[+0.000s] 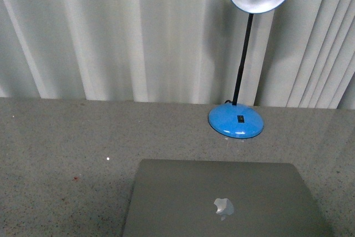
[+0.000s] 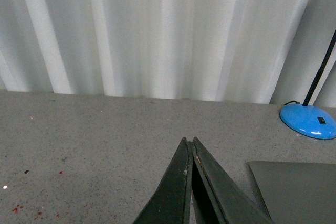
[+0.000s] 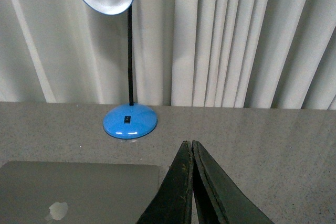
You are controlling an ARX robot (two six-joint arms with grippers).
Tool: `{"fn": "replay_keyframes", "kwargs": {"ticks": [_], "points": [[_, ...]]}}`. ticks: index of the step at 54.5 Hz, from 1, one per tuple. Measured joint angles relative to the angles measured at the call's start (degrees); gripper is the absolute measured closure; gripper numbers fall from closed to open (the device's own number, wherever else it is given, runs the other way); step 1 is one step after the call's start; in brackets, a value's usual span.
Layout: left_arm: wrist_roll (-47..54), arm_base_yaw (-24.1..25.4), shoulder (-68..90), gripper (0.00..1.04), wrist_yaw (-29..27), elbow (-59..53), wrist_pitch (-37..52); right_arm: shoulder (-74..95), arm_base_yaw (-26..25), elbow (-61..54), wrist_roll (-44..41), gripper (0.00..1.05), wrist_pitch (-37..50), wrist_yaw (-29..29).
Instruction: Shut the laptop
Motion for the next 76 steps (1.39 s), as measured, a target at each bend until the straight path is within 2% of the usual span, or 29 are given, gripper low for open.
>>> {"fn": "replay_keyframes", "kwargs": {"ticks": [24,28,32,40,47,66,68,70,76], "points": [[0.0,0.0,-9.2,1.01,0.0,0.0,-9.1,-8.3,0.0,0.0,0.0,1.02,-8.3,0.0],[0.0,0.0,-10.8,1.01,0.0,0.0,-10.8,-15.4,0.0,0.0,0.0,1.02,-17.4,-0.1],[0.0,0.0,-18.0,1.01,0.0,0.0,-19.8,-17.6,0.0,0.0,0.0,1.02,-17.9,-0.1],[0.0,0.0,-20.2,1.0,0.0,0.0,-20.6,-17.7,0.0,0.0,0.0,1.02,-18.1,-0.1],[0.0,0.0,-20.3,0.72,0.0,0.0,-20.6,-17.7,0.0,0.0,0.0,0.76,-18.1,-0.1],[0.0,0.0,-20.3,0.11,0.0,0.0,-20.6,-17.7,0.0,0.0,0.0,0.16,-18.1,-0.1],[0.0,0.0,-20.3,0.06,0.0,0.0,-20.6,-17.7,0.0,0.0,0.0,0.11,-18.1,-0.1],[0.1,0.0,-20.3,0.06,0.0,0.0,-20.6,-17.7,0.0,0.0,0.0,0.06,-18.1,-0.1],[0.1,0.0,-20.3,0.07,0.0,0.0,-20.6,-17.7,0.0,0.0,0.0,0.07,-18.1,-0.1]]}}
